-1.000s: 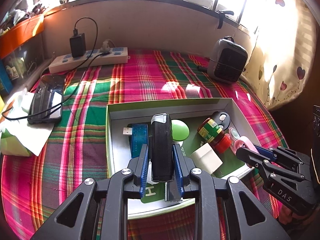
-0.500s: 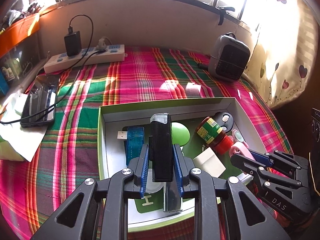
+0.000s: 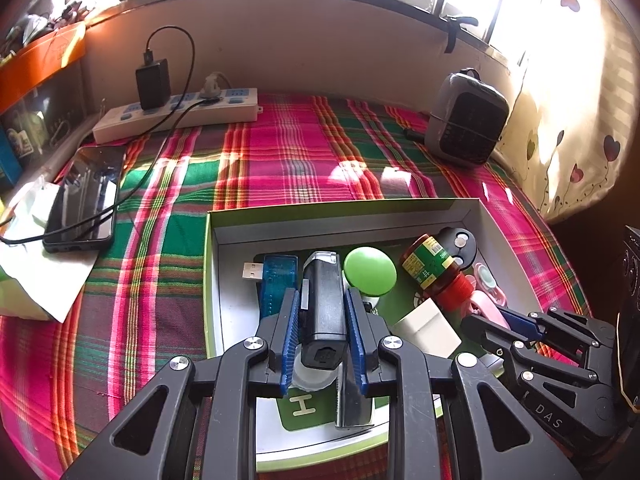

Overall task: Organize rigid objects
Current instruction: 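Carry the pink item and black device into the green tray and lower them, then open both tools to release the items in the tray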

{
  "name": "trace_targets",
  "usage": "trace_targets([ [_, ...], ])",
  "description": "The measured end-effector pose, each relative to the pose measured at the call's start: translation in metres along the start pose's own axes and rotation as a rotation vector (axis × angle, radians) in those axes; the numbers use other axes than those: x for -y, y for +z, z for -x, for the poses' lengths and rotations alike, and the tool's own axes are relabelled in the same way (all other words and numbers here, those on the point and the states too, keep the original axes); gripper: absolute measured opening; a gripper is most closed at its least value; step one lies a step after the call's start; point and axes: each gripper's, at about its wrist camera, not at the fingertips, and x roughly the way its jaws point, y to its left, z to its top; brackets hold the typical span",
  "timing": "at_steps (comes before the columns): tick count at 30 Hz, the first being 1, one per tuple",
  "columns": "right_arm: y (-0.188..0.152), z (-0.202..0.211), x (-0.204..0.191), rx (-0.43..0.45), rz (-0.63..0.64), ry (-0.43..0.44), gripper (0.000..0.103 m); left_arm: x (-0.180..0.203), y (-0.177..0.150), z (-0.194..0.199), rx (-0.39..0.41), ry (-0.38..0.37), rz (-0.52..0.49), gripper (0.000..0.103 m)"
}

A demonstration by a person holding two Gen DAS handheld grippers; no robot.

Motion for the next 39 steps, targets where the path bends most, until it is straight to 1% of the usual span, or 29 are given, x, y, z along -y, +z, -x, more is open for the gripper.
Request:
trace_targets([
  [18, 0.0, -0.001, 0.001, 0.005, -0.006, -0.003, 0.019, 0.0, -0.002, -0.003, -0.008, -0.001, 0.01, 0.022],
  [32, -0.001, 0.001, 0.002, 0.01, -0.011, -0.016, 0.019, 0.002, -0.006, 0.0, -0.016, 0.012, 0.006, 0.023],
  [34, -0.002, 0.002, 0.001, 0.011, -0.009, -0.016, 0.022, 0.002, -0.006, 0.001, -0.014, 0.016, 0.006, 0.024],
  [37, -0.002, 0.004, 0.0, 0.013, -0.006, -0.02, 0.026, 0.002, -0.008, 0.004, -0.008, 0.022, 0.007, 0.03],
  [39, -0.003, 0.005, 0.0, 0.016, -0.008, -0.019, 0.03, 0.002, -0.009, 0.007, -0.004, 0.022, 0.007, 0.03],
])
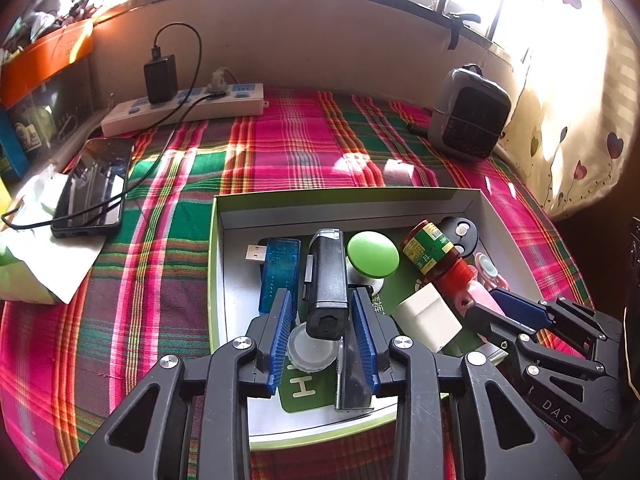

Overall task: Organize rigid objects
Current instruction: 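Open both tools to release the items in the tray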

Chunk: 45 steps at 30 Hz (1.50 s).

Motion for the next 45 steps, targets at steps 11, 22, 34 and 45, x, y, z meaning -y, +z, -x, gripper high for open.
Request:
trace_targets([
  [11, -0.003, 0.012, -0.003, 0.027, -0.004, -0.01, 0.04, 0.005, -0.01, 0.018, 0.024, 0.004, 0.001, 0.035],
  [22, -0.011, 0.03, -0.005, 0.057, -0.025, -0.018, 0.042, 0.013, -0.026, 0.045, 0.062, 0.019, -0.007, 0.037],
  [34, -0.027, 0.055, -0.014, 0.081, -0.022, -0.035, 0.053, 0.028, -0.056, 0.073, 0.087, 0.033, -0.017, 0.038],
  [45, -0.059, 0.055, -0.016, 0.024, -0.026, -0.058, 0.053, 0.034, -0.097, 0.061, 0.019, 0.064, -0.019, 0.038],
])
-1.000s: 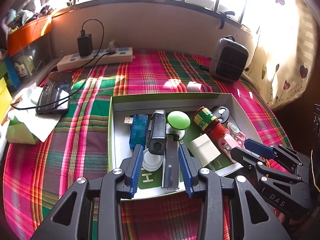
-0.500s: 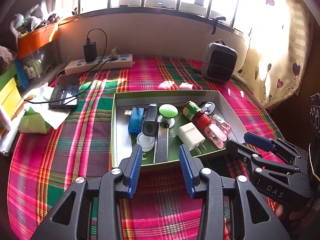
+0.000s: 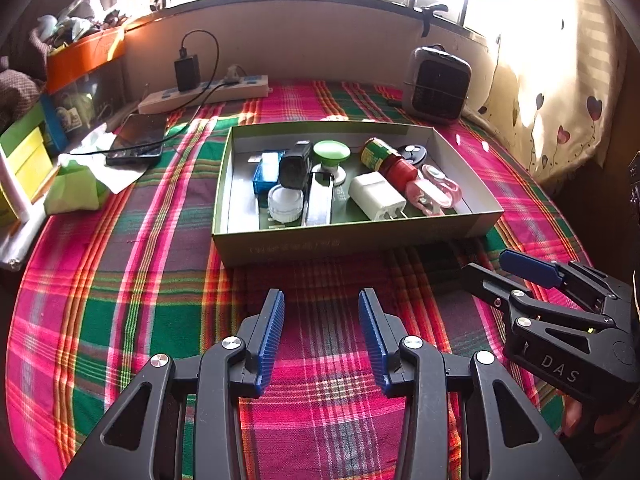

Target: Organize rigid objects

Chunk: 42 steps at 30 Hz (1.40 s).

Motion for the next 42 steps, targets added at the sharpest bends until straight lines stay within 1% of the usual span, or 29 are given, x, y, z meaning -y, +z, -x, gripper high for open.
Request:
trace_targets([
  [3, -0.007, 0.0, 0.0, -0.013, 0.008, -0.015, 0.053, 0.003, -0.009, -0.007, -0.028, 0.0, -0.005, 0.038],
  [8, -0.014, 0.0, 0.001, -0.024, 0.01, -0.041, 0.053, 0.005, -0.018, -0.009, -0.04, 0.006, -0.009, 0.038],
  [13, -0.02, -0.001, -0.002, -0.033, 0.027, -0.061, 0.053, 0.005, -0.019, -0.009, -0.027, 0.026, -0.006, 0.038],
  [18, -0.022, 0.0, -0.001, -0.027, 0.025, -0.09, 0.053, 0.009, -0.022, -0.009, -0.015, 0.056, -0.027, 0.038],
  [21, -0.024, -0.002, 0.002, -0.037, 0.018, -0.1, 0.053, 0.012, -0.022, -0.009, -0.008, 0.061, -0.03, 0.043],
  [26, -0.025, -0.002, 0.004, -0.038, 0.015, -0.104, 0.053, 0.017, -0.021, -0.011, -0.011, 0.084, -0.047, 0.046],
  [29, -0.025, -0.004, 0.001, -0.043, 0.031, -0.125, 0.053, 0.017, -0.021, -0.012, -0.012, 0.084, -0.04, 0.049],
  [34, -0.024, -0.005, 0.005, -0.047, 0.017, -0.135, 0.061, 0.02, -0.021, -0.013, -0.013, 0.092, -0.028, 0.052],
  [42, -0.024, -0.006, 0.008, -0.049, 0.009, -0.136, 0.066, 0.021, -0.021, -0.013, -0.013, 0.1, -0.024, 0.053],
])
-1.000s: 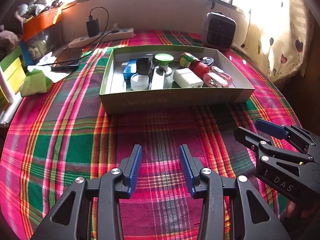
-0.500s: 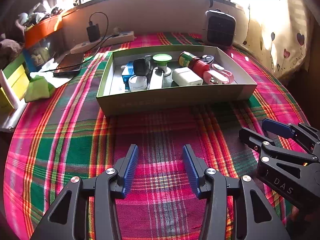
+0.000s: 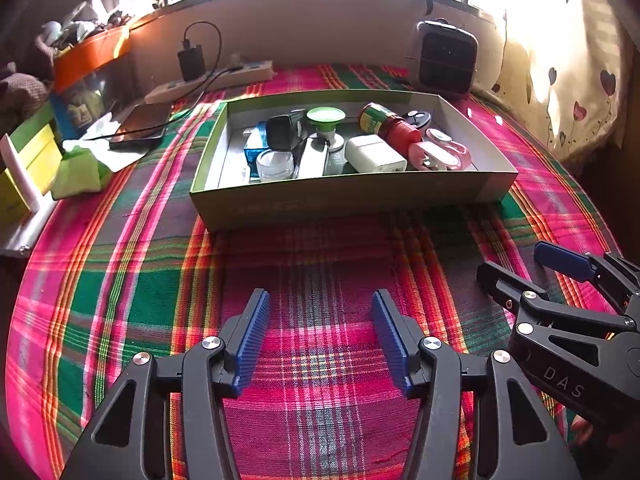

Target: Organize rigid objects

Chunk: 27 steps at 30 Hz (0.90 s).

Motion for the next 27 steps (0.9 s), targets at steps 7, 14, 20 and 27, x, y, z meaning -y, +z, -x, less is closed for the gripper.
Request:
trace_targets([
  [7, 0.0, -0.0002, -0.0007, 0.0, 0.001, 0.0, 0.067, -0.0001, 0.0, 0.0001, 0.0, -0.001, 0.0, 0.053],
  [14, 0.0001, -0.0003, -0.0009, 0.0, 0.001, 0.0, 0.067, -0.0003, -0.0001, 0.0002, 0.0, -0.001, 0.0, 0.053],
  [20, 0.0001, -0.0002, -0.0008, 0.0, 0.001, 0.0, 0.068, -0.0003, -0.0001, 0.0002, 0.0, -0.001, 0.0, 0.053],
  [27, 0.0, -0.0003, -0.0009, 0.0, 0.001, 0.0, 0.068, -0.0004, -0.0002, 0.0003, 0.0, -0.001, 0.0, 0.053],
])
